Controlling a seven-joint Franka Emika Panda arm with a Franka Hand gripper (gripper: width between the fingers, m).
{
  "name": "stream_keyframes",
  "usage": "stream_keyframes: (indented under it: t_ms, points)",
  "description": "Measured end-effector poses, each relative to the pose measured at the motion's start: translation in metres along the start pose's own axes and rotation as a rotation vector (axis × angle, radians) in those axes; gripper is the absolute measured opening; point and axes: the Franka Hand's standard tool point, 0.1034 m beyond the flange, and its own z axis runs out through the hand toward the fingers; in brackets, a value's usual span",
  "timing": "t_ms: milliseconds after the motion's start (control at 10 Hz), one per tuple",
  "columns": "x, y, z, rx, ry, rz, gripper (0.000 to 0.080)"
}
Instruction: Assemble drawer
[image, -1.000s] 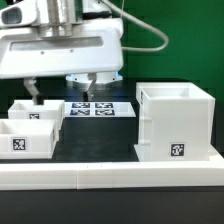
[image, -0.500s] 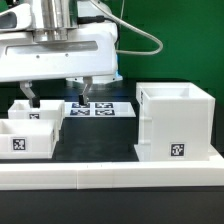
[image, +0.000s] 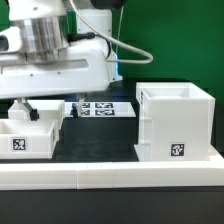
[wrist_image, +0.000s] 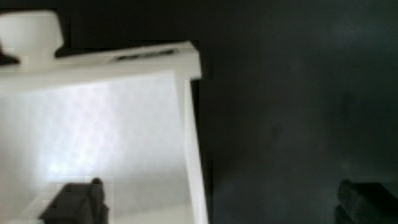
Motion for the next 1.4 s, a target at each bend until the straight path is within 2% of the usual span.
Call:
stream_keyframes:
  t_ms: [100, 200, 600, 700, 900, 1100, 1400]
  points:
    - [-0.002, 0.002, 0.007, -0.008, 0.002, -0.001, 0.0649]
    - [-0.002, 0.004, 0.013, -0.027, 0.026, -0.004, 0.0649]
    - [-0.002, 0.002, 0.013, -0.028, 0.016, 0.011, 0.0649]
    - [-0.004, -0.001, 0.017, -0.049, 0.005, 0.012, 0.0649]
    - [-0.011, 0.004, 0.033, -0.077, 0.021, -0.016, 0.0649]
    - [-0.013, 0.008, 0.04, -0.086, 0.022, -0.045, 0.0649]
    - [-0.014, 0.016, 0.04, -0.091, 0.028, -0.067, 0.064]
